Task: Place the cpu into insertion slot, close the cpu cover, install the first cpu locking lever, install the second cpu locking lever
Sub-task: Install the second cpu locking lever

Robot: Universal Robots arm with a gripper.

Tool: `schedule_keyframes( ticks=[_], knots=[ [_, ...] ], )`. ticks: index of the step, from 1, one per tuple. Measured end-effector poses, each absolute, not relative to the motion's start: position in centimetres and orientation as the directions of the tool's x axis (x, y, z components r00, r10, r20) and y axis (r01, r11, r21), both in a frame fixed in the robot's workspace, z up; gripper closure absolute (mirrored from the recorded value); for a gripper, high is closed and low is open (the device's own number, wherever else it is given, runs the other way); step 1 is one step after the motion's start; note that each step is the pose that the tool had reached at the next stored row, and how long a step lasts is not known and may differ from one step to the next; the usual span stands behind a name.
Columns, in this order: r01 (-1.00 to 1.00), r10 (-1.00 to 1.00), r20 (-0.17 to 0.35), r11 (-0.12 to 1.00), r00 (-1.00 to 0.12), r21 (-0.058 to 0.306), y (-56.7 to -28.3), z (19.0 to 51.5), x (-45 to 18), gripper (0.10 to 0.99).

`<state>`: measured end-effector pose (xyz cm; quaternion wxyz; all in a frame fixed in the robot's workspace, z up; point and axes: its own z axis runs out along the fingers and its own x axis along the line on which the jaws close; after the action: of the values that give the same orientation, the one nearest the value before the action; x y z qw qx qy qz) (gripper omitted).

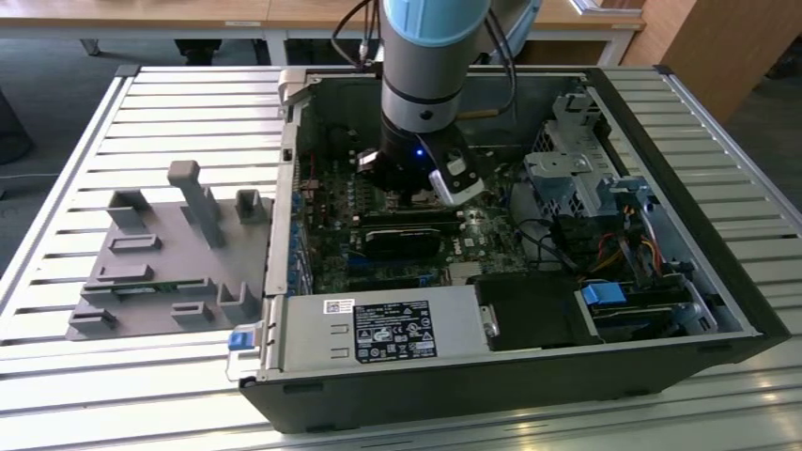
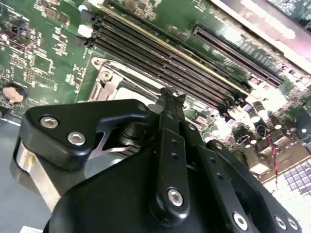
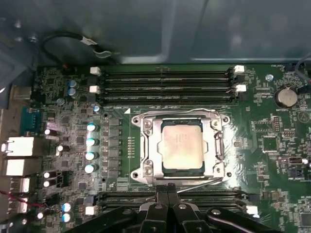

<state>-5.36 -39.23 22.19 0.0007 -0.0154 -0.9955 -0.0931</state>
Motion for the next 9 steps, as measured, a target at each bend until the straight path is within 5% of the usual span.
schedule_keyframes(
  ticks=[9],
  knots=[
    [0.031, 0.03, 0.004, 0.981, -1.0, 0.192, -39.3, 20.9, -5.8, 0.98]
  ],
)
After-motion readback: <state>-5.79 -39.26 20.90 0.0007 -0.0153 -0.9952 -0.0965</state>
